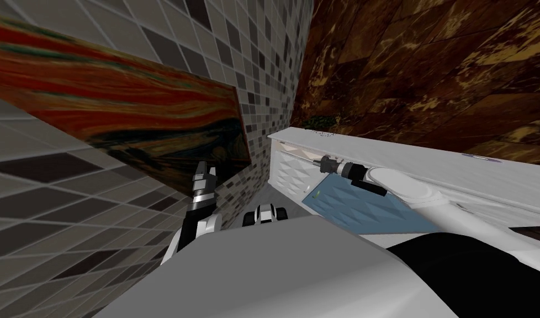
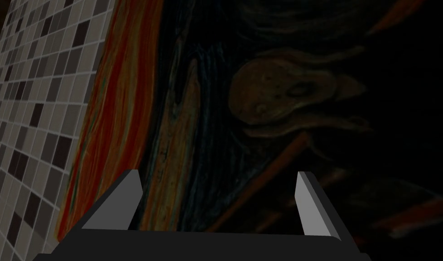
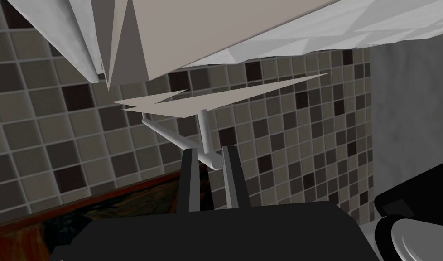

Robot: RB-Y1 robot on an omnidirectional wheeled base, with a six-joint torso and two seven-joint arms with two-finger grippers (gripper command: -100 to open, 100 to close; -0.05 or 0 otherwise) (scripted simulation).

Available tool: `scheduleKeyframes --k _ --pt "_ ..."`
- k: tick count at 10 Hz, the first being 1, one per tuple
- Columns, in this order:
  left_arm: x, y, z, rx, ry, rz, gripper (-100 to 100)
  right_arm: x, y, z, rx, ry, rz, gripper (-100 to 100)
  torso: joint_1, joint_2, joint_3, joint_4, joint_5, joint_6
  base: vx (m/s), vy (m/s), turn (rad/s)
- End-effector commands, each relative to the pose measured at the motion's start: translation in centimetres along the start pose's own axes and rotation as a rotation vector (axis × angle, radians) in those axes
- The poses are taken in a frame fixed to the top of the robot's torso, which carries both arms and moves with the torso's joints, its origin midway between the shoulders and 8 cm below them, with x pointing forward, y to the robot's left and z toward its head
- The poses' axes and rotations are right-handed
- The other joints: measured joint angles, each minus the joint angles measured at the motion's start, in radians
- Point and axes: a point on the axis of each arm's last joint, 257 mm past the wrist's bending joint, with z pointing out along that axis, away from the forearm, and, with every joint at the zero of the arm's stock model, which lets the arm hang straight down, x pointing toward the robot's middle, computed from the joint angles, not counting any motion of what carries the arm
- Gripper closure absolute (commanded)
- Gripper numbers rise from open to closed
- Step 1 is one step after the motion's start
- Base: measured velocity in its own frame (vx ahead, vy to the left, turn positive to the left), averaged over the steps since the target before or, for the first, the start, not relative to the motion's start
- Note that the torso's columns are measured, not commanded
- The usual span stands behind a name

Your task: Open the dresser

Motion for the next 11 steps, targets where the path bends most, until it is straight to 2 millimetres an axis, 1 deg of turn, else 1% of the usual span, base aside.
scheduleKeyframes --k 1,2,3,4,6,7,8,9,11 --pt "0.0 0.0 0.0 0.0 0.0 0.0 0 -0.6 0.5 0.0 -0.016 -0.016 0.002 100 -0.001 -0.001 0.0 0.0 0.0 0.0 -0.129 0.144 -0.043" --pt "0.0 0.0 0.0 0.0 0.0 0.0 0 -0.4 0.0 0.1 -0.003 -0.01 -0.003 100 -0.001 -0.002 -0.001 0.0 0.001 0.0 -0.061 0.074 -0.009" --pt "0.0 0.0 0.0 0.0 0.0 0.0 0 -0.4 -1.7 -0.2 -0.006 -0.024 -0.009 -100 -0.004 -0.004 -0.003 0.002 0.002 -0.001 -0.009 0.036 -0.092" --pt "0.0 0.0 0.0 0.0 0.0 0.001 0 -0.3 -2.3 -0.3 -0.006 -0.027 -0.012 -100 -0.001 -0.005 -0.004 0.003 0.004 -0.001 0.008 0.025 -0.08" --pt "0.0 0.0 0.0 0.0 0.0 0.001 0 -0.3 -4.7 -0.6 -0.007 -0.042 -0.022 -100 0.005 -0.001 -0.001 0.004 0.005 -0.002 0.018 0.024 -0.075" --pt "0.0 0.0 0.0 0.0 0.0 0.0 0 -0.4 -5.3 -0.7 -0.007 -0.046 -0.025 -100 0.006 0.001 0.0 0.005 0.006 -0.002 0.013 0.031 -0.049" --pt "0.0 0.0 0.0 0.0 0.0 0.0 0 -0.4 -4.8 -0.7 -0.006 -0.042 -0.024 -100 0.006 0.002 0.0 0.005 0.006 -0.002 0.006 0.014 -0.006" --pt "0.0 0.0 0.0 0.0 0.0 0.0 0 -0.4 -4.9 -0.7 -0.007 -0.044 -0.023 0 0.004 0.002 0.001 0.005 0.005 -0.002 0.0 0.0 0.0" --pt "0.0 0.0 0.0 0.0 0.0 0.0 0 -0.4 -4.9 -0.7 -0.007 -0.043 -0.023 0 0.004 0.001 0.0 0.005 0.005 -0.002 0.0 0.0 0.0"
